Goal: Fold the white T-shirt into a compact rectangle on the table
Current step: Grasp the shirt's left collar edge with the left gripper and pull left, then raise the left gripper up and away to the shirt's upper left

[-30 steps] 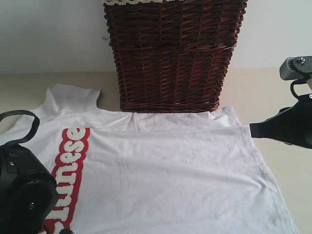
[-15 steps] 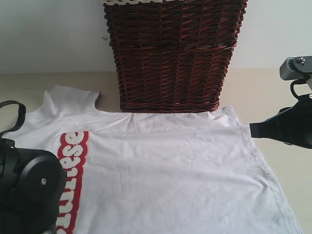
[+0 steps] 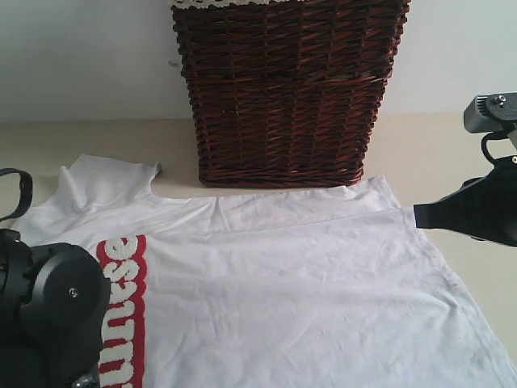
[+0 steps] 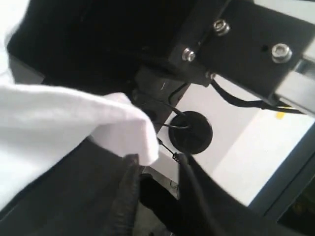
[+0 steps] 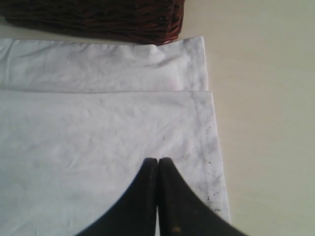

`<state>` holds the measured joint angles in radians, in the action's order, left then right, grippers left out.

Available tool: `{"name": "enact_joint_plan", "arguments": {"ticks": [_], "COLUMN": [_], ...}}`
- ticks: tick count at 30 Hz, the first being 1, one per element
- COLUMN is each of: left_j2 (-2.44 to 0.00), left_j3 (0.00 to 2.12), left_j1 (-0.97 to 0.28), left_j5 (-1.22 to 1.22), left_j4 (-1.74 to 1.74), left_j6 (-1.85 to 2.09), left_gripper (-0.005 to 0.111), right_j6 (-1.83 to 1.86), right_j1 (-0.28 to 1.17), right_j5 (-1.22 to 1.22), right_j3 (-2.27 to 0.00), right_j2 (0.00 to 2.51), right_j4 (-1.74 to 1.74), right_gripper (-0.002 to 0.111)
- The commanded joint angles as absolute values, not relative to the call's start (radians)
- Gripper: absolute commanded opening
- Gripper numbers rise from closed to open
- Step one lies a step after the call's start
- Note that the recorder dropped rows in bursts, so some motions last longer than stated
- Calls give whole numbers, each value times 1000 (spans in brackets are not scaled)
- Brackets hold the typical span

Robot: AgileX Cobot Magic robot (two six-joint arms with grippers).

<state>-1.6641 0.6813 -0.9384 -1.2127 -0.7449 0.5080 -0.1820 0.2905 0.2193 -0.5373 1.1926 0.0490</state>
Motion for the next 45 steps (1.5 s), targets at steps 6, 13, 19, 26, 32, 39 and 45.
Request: {"name": "enact_joint_plan", "arguments": {"ticks": [6, 13, 19, 26, 32, 39, 45], "left_j2": [-1660, -1660, -1660, -1662, -1709, -1751, -1958], "left_j3": [739, 805, 803, 803, 872, 1037, 1257], "left_j1": [-934, -836, -828, -755, -536, -309, -230], "left_j5": [-997, -962, -969, -865, -811, -577, -602], "left_j4": [-241, 86, 86, 260, 246, 115, 74], "left_j6": [185, -179, -123, -319, -323, -289, -191], "left_gripper": [80, 80, 53, 0, 0, 0, 0], "right_j6": [-179, -179, -179, -179, -179, -179, -179], "right_j1": [284, 284, 284, 284, 284, 284, 284], "right_j5": [215, 215, 211, 208, 208, 208, 213], "right_j3": [-534, -531, -531, -531, -531, -531, -527], "right_j2": [1188, 1188, 1188, 1188, 1188, 1188, 1188], "right_j4": [50, 42, 42, 42, 42, 42, 42], "right_gripper": [0, 0, 0, 0, 0, 0, 0]}}
